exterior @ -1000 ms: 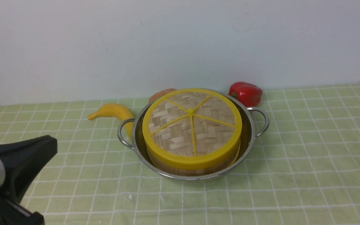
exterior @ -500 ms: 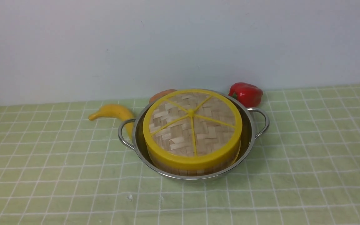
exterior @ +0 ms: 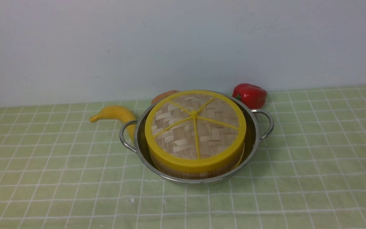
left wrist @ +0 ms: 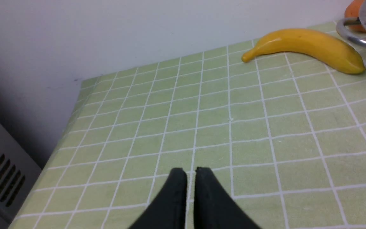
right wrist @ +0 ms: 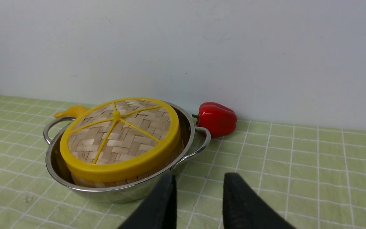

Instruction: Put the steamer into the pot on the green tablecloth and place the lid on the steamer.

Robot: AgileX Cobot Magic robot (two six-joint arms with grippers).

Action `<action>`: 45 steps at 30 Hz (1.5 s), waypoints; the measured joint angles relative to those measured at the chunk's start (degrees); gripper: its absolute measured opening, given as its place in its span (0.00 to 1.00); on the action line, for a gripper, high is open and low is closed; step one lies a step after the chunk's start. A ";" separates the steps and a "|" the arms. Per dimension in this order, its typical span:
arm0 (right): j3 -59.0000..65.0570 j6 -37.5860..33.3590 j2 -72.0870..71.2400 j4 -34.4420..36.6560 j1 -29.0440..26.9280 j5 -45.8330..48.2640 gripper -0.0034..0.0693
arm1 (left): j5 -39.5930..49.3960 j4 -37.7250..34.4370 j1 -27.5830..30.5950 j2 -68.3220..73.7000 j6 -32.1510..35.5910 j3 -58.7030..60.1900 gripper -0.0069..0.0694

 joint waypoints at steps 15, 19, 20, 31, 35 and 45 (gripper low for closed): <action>10.27 -1.43 -9.00 -4.92 -11.32 -10.41 0.38 | -0.02 0.00 0.07 0.00 0.06 0.00 0.18; 20.50 -1.43 -9.67 -5.18 -17.14 -17.87 0.38 | -0.10 0.00 0.07 -0.10 0.11 0.00 0.18; 22.09 -1.43 -9.67 -5.18 -17.93 -19.22 0.38 | -0.10 0.00 0.07 -0.10 0.11 0.00 0.19; 32.32 -1.43 -9.64 -3.80 -19.87 -24.62 0.38 | -0.15 0.00 0.07 -0.10 0.11 0.00 0.20; 32.32 -1.43 -9.64 -3.70 -19.87 -24.73 0.38 | -0.15 0.00 0.07 -0.10 0.11 0.00 0.22; 32.32 -1.43 -9.64 -3.68 -19.91 -24.80 0.38 | -0.15 0.00 0.07 -0.10 0.11 0.00 0.23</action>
